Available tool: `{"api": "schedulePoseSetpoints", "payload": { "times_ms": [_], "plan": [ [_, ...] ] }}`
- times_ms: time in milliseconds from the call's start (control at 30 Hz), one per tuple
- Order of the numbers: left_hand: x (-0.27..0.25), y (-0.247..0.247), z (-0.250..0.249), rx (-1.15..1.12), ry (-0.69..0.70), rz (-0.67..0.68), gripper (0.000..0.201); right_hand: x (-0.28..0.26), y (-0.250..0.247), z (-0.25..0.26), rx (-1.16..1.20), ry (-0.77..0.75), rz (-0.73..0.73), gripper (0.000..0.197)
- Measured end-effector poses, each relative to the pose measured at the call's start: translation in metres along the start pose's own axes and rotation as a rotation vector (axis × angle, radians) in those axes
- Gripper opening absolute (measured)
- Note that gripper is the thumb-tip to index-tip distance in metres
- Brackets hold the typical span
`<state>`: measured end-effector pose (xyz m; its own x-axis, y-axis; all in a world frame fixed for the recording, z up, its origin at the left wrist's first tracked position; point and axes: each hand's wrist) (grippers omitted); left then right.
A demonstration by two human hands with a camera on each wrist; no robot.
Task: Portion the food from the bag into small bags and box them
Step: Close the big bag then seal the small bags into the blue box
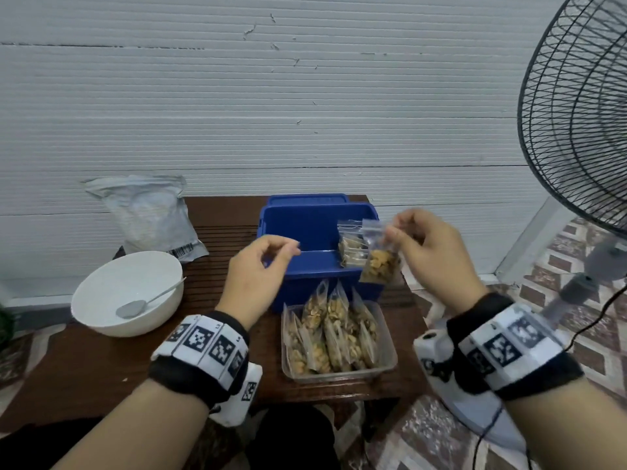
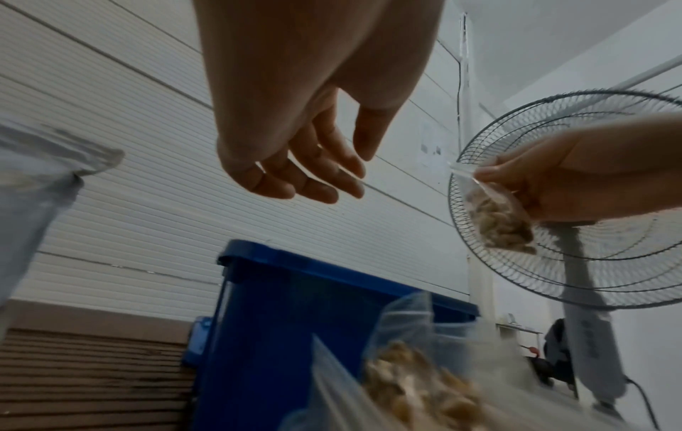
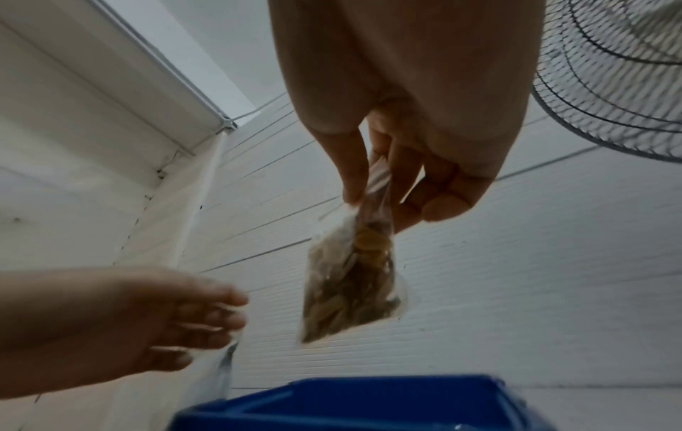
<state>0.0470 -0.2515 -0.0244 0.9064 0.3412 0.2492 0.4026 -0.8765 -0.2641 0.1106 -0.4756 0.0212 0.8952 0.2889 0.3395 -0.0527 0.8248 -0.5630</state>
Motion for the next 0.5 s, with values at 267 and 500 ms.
{"api": "schedulePoseSetpoints", "payload": {
  "times_ms": [267,500],
  "plan": [
    [0.052,-0.024,0.034,0.093,-0.134,-0.117,0.015,0.089,-0.010,-0.023,-0.270,0.113,0.407,0.017],
    [0.076,-0.019,0.049,0.102,-0.241,-0.028,0.036,0.119,0.016,-0.035,-0.536,0.105,0.772,0.008]
  ]
}}
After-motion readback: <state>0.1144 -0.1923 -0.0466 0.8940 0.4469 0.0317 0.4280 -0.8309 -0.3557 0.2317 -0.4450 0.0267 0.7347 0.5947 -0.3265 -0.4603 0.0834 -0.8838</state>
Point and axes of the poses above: each hand's wrist, its own x-axis towards the middle knuckle, its own y-axis out of the palm, z = x × y, and after that the axes turned 6 degrees about -x, right-handed
